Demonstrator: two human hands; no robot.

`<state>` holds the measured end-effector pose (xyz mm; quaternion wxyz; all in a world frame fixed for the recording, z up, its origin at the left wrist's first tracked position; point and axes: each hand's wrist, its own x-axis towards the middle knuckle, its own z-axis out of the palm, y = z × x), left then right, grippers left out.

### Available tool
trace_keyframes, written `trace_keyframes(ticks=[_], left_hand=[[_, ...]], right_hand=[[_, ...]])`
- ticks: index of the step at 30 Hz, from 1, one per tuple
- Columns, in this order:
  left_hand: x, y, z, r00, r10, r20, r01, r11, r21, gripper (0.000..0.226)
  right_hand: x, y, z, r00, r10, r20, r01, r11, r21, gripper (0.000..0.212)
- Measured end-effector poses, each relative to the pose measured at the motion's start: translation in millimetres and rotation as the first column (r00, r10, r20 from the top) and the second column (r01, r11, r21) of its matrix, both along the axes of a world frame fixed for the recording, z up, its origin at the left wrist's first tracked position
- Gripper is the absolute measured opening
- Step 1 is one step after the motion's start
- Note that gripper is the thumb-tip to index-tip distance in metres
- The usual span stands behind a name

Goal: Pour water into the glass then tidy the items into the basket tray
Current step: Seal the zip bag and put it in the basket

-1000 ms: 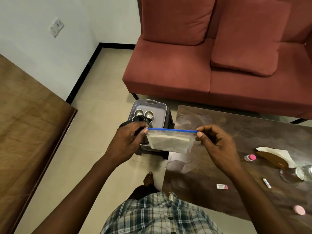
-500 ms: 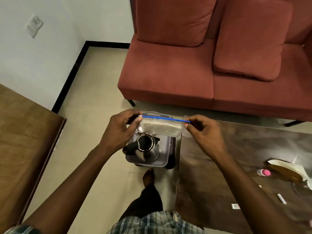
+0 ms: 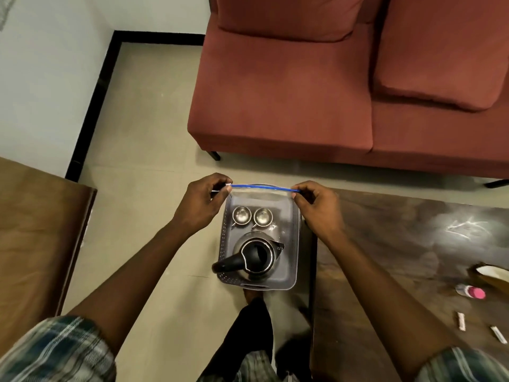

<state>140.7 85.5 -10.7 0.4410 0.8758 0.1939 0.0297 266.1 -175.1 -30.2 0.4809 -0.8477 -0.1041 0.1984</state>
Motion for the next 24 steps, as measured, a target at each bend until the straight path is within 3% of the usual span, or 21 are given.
trace_keyframes(ticks=[13,24], left_hand=[[23.5,34.3,-79.9,0.993,-0.008,-0.117,0.004,0.999,-0.032,0.012],[60.1,49.5,-113.8,0.995,-0.004,-0.103,0.004,1.0,-0.005,0.018]], right_hand=[[20.6,32.0,-76.1,0.995,0.058,-0.085,-0.07,0.987,-0.147,0.011],[47.9,57.8,-105.1,0.996,0.065,-0.06,-0.074,0.983,-0.17,0.008]])
